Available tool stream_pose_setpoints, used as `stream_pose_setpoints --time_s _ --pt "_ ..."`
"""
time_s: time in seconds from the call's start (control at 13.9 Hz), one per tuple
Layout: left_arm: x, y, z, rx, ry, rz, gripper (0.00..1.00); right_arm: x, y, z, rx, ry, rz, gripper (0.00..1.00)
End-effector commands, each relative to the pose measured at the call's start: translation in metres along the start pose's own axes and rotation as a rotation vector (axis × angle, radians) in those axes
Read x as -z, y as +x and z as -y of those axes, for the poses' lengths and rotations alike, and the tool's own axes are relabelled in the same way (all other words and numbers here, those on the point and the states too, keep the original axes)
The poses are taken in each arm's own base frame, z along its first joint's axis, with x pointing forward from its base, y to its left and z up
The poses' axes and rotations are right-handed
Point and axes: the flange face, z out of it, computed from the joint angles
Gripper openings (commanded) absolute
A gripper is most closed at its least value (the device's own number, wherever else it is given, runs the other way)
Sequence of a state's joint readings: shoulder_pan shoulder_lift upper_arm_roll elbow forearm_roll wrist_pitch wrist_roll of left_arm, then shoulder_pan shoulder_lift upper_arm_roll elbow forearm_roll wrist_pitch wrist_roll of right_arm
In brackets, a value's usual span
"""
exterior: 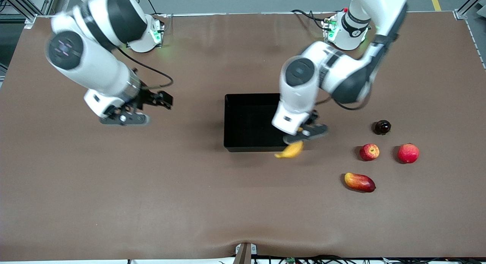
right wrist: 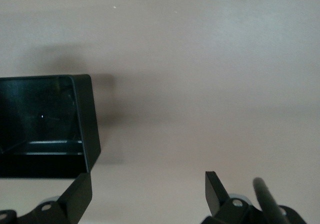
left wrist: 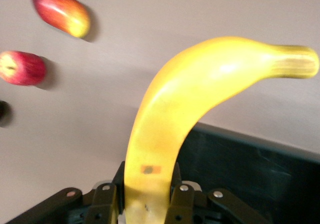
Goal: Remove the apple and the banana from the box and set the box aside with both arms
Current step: 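Lift the banana with the left gripper while the right gripper approaches the box, then lower the banana beside the mango and open the left gripper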
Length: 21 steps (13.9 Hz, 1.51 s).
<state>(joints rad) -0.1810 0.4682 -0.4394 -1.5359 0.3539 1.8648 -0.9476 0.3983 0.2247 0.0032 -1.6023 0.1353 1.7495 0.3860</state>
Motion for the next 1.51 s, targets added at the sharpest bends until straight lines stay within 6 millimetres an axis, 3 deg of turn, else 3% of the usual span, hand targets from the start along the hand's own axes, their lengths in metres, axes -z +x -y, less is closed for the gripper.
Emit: stream_pose_setpoints --time_s 0.0,0.22,0.43,0.5,0.72,0.86,1.0,1.08,1.15,1.29,1.36,1.44 --pt "-0.017 0.059 0.078 -0.050 0.028 0.014 0.00 -0.042 0.009 0.034 0.020 -0.002 0.007 1.00" --pt "-0.070 0.128 0.169 -0.168 -0.005 0.030 0.00 -0.081 0.010 0.057 0.045 -0.020 0.032 1.00" --pt "-0.127 0.178 0.246 -0.258 -0.006 -0.004 0.00 -0.119 0.002 0.087 0.009 0.019 0.069 1.00" --pt "-0.137 0.191 0.260 -0.289 -0.005 -0.015 0.00 -0.137 0.002 0.094 -0.006 0.030 0.050 1.00" --pt "-0.171 0.222 0.303 -0.350 0.023 -0.033 0.00 -0.200 -0.027 0.137 -0.028 0.036 0.000 1.00" --pt "-0.204 0.225 0.306 -0.349 0.009 -0.047 0.00 -0.231 -0.041 0.162 -0.059 0.032 -0.021 0.98" --pt "-0.234 0.222 0.299 -0.303 -0.021 -0.030 0.00 -0.248 -0.047 0.171 -0.038 0.016 -0.029 0.78" --pt "-0.248 0.220 0.297 -0.263 -0.024 -0.017 0.00 -0.249 -0.046 0.169 -0.028 0.004 -0.032 0.71" --pt "-0.259 0.218 0.296 -0.228 -0.024 -0.015 0.00 -0.250 -0.046 0.168 -0.015 -0.010 -0.037 0.58" --pt "-0.277 0.216 0.300 -0.216 -0.005 -0.001 0.00 -0.258 -0.048 0.169 -0.005 -0.024 -0.039 0.18" --pt "-0.278 0.215 0.297 -0.222 0.002 -0.002 0.21 -0.261 -0.048 0.170 -0.007 -0.027 -0.035 0.06" --pt "-0.281 0.216 0.302 -0.216 0.013 0.000 0.44 -0.261 -0.048 0.170 -0.007 -0.026 -0.036 0.00"
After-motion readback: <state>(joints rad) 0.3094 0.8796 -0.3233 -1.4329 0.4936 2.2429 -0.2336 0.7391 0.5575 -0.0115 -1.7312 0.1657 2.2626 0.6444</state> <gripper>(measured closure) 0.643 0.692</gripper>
